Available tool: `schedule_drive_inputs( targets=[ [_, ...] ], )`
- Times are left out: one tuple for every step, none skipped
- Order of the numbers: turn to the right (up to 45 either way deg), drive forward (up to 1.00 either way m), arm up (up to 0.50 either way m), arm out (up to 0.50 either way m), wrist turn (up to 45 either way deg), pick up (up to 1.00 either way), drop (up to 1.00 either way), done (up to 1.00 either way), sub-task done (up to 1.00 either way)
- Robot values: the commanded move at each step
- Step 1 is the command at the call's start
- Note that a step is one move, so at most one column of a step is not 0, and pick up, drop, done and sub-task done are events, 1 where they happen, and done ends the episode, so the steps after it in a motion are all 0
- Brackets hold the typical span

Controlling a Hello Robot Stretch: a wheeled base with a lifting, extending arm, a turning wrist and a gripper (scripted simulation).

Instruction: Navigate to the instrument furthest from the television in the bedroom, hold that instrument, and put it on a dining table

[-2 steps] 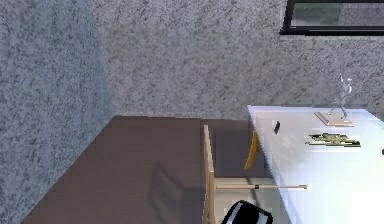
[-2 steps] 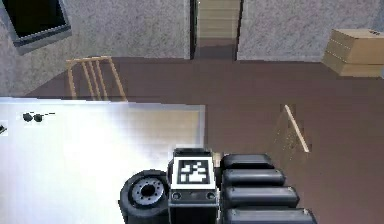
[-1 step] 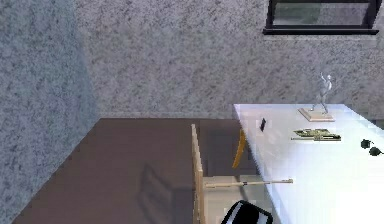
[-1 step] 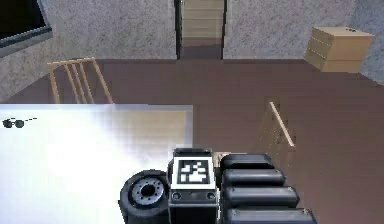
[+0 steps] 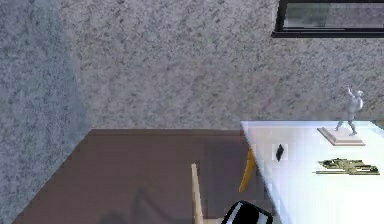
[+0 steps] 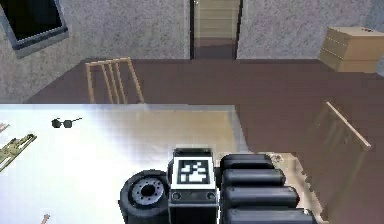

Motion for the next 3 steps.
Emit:
schedule_drive_inputs(
  targets=[
    [-27.0, 0.00, 0.00, 0.00, 0.0, 0.00, 0.00, 0.00, 0.00],
    [0.0, 0.00, 0.00, 0.48, 0.0, 0.00, 0.00, 0.00, 0.00],
    [0.0, 0.00, 0.00, 0.00, 45.0, 0.00, 0.00, 0.00, 0.00]
  ],
)
